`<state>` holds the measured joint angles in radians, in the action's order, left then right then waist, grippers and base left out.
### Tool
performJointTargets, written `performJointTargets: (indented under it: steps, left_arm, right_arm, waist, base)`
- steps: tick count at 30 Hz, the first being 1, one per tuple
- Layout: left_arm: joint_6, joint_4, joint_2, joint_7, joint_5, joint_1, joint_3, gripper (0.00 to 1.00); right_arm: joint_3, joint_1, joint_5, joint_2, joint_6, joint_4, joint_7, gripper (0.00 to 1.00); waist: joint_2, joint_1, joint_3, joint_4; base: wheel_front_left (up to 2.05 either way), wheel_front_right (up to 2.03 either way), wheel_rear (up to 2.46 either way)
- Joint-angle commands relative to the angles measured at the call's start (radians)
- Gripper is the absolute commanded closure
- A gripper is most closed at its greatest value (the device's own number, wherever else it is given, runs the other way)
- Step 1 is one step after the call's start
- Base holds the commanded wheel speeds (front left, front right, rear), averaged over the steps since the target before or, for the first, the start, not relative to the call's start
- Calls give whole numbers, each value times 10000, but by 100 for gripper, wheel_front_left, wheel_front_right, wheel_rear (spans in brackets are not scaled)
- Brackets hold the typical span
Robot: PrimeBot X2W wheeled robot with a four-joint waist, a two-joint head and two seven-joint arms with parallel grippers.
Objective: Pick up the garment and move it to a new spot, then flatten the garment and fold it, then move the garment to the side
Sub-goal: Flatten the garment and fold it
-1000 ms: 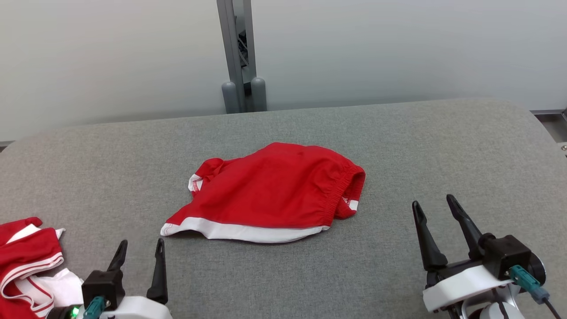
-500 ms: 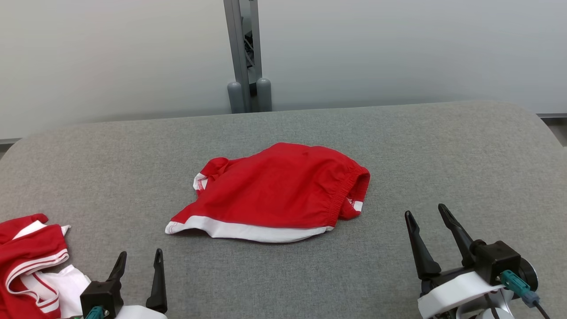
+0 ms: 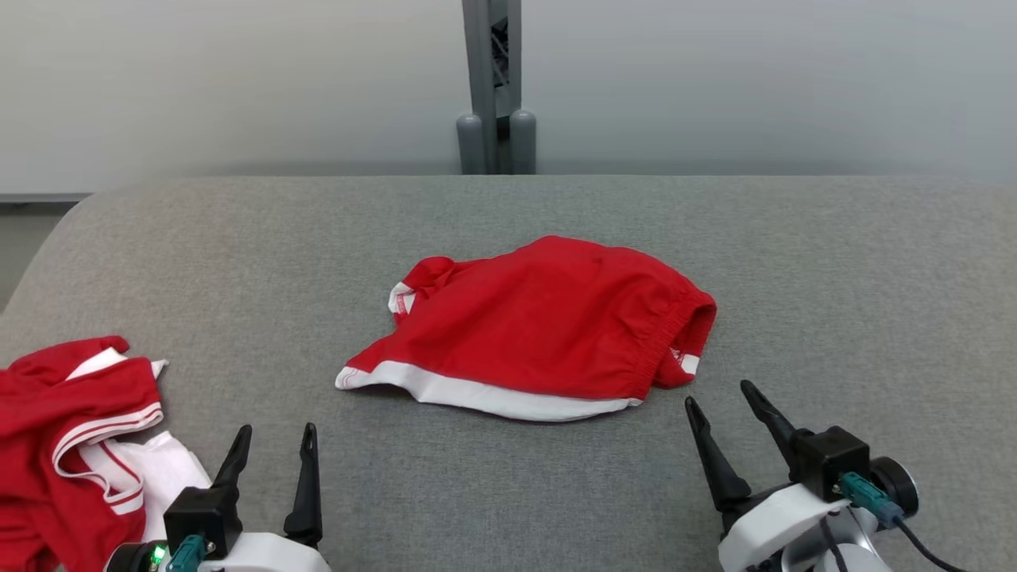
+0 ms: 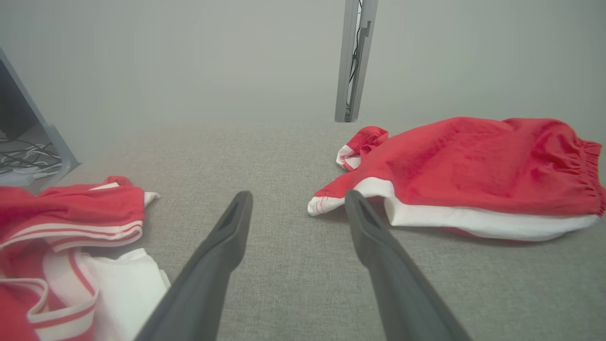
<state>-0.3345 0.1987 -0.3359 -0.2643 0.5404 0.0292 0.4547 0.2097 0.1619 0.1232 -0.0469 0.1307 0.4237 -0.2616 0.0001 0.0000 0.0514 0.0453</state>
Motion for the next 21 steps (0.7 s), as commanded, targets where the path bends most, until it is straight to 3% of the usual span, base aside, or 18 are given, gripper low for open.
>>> performJointTargets:
  steps: [1, 9, 21]
  left_arm:
    - [89, -39, 4, -4, -93, 184, -9, 0]
    - [245, 42, 160, -6, -225, 316, 19, 0]
    - [269, 119, 201, -6, -325, 290, 100, 0]
  right_arm:
    - [178, 215, -20, -69, 1, 368, -49, 0]
    - [412, 953, 98, -67, 1, 1941, -49, 0]
    - [389, 1632, 20, -70, 1, 3277, -49, 0]
  waist:
    - [-1, 0, 229, 350]
    - [-1, 0, 472, 1058]
    - [-1, 0, 656, 1576]
  base:
    - [0, 0, 0]
    - [0, 0, 0]
    - [0, 0, 0]
